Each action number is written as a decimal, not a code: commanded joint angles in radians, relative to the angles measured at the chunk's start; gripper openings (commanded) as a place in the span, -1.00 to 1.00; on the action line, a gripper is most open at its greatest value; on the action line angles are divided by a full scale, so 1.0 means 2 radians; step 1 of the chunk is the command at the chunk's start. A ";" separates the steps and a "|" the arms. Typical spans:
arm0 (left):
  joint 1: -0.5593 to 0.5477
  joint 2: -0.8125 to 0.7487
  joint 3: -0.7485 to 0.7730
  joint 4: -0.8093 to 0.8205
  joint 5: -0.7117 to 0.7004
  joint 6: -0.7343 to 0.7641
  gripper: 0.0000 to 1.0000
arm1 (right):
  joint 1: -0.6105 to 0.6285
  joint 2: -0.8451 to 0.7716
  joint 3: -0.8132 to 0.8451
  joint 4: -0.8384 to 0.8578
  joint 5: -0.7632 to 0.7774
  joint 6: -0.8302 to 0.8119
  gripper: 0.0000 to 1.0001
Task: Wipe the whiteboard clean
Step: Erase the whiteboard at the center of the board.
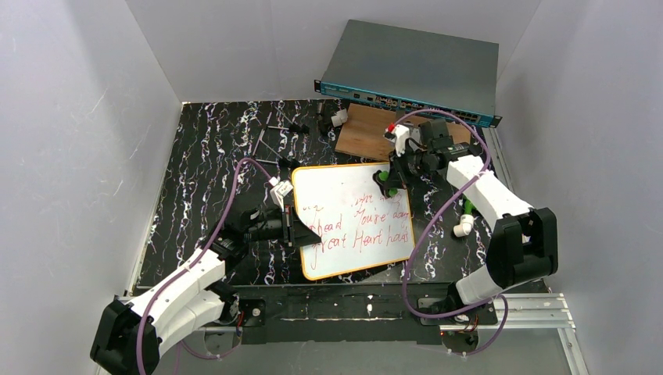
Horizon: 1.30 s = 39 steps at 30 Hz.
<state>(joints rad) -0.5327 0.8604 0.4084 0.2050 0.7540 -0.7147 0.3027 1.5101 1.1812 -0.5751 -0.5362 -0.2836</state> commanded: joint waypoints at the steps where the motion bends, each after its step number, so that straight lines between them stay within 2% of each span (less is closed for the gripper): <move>1: -0.011 -0.029 0.021 0.119 0.066 0.041 -1.00 | -0.028 0.005 -0.012 0.028 0.074 0.017 -0.97; 6: -0.010 -0.030 0.022 0.119 0.067 0.042 -1.00 | -0.039 0.009 -0.015 0.032 0.087 0.015 -0.97; 18: -0.011 -0.021 0.024 0.124 0.067 0.040 -1.00 | 0.014 -0.016 -0.005 -0.007 -0.051 -0.007 -0.97; 22: -0.011 -0.022 0.023 0.125 0.066 0.040 -1.00 | 0.000 -0.028 -0.007 0.006 0.003 -0.001 -0.97; 27: -0.011 -0.024 0.024 0.122 0.066 0.041 -1.00 | -0.039 0.000 -0.001 0.020 0.092 0.019 -0.97; 31: -0.011 -0.028 0.025 0.115 0.066 0.045 -1.00 | -0.063 0.021 0.022 0.016 0.113 0.024 -0.97; 34: -0.011 -0.028 0.024 0.116 0.066 0.045 -1.00 | -0.063 0.029 0.031 0.009 0.102 0.022 -0.97; 39: -0.011 -0.025 0.024 0.121 0.067 0.043 -1.00 | -0.036 0.020 0.020 -0.007 0.033 0.004 -0.97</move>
<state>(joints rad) -0.5343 0.8600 0.4076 0.2226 0.7456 -0.7067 0.1806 1.5585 1.2076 -0.5800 -0.3889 -0.2443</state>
